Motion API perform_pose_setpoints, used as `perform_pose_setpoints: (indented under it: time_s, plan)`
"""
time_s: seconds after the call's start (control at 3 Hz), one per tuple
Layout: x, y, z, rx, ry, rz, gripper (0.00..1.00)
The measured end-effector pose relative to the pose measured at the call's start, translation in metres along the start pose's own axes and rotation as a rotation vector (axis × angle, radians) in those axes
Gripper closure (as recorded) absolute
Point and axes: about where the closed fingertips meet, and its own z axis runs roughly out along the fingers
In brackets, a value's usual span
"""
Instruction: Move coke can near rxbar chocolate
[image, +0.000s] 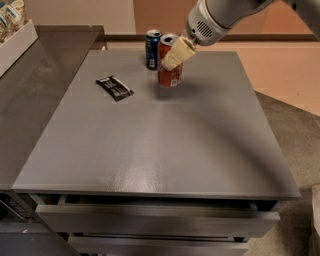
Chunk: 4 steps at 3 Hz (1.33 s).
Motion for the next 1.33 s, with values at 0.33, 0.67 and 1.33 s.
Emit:
perform_pose_setpoints:
  time_s: [0.33,0.67,1.33]
  plan:
    - [-0.009,0.001,0.014,-0.001,0.012,0.016,1.0]
    - [-0.014,-0.003,0.029,0.0,0.019,0.034,1.0]
    - [-0.026,-0.017,0.064,-0.01,0.025,0.048,1.0]
